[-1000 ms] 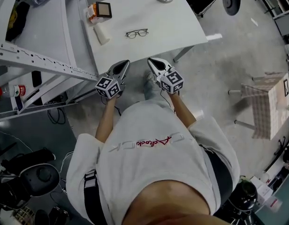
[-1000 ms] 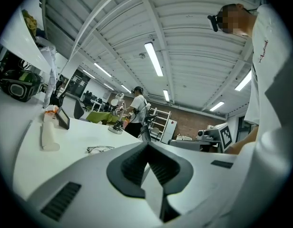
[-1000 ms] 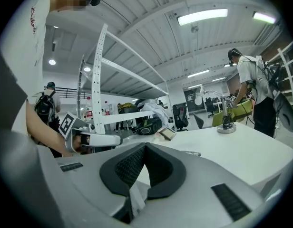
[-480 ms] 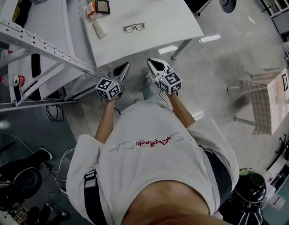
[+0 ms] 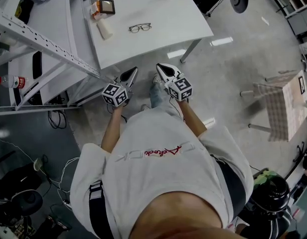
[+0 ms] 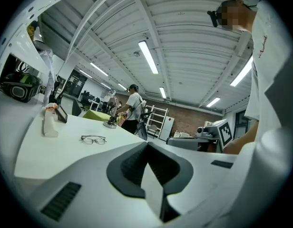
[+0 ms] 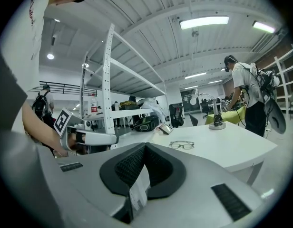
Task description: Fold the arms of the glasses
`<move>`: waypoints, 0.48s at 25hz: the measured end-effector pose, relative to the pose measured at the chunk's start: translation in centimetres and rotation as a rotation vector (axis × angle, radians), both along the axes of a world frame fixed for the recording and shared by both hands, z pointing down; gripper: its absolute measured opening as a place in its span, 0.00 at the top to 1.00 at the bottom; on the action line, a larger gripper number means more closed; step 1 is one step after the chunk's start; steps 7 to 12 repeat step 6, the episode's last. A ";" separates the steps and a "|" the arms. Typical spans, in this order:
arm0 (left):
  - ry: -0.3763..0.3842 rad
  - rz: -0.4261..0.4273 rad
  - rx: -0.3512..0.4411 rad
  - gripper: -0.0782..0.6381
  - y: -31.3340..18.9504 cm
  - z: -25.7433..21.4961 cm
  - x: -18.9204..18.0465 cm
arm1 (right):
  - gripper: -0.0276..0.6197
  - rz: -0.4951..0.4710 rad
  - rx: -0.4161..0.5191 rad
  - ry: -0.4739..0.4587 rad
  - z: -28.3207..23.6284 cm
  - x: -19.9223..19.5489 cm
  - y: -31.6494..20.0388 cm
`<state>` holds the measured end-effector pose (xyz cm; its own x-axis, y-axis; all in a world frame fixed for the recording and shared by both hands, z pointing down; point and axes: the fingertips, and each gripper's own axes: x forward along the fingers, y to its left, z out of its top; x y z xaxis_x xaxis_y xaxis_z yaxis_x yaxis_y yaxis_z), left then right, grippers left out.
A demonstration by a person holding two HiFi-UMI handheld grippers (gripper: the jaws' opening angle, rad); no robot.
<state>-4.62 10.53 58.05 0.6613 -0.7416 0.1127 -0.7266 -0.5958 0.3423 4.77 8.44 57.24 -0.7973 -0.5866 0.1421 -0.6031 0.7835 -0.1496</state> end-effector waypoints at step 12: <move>0.006 0.001 -0.006 0.85 0.8 0.3 0.4 | 0.92 0.000 -0.002 0.000 0.1 0.2 1.2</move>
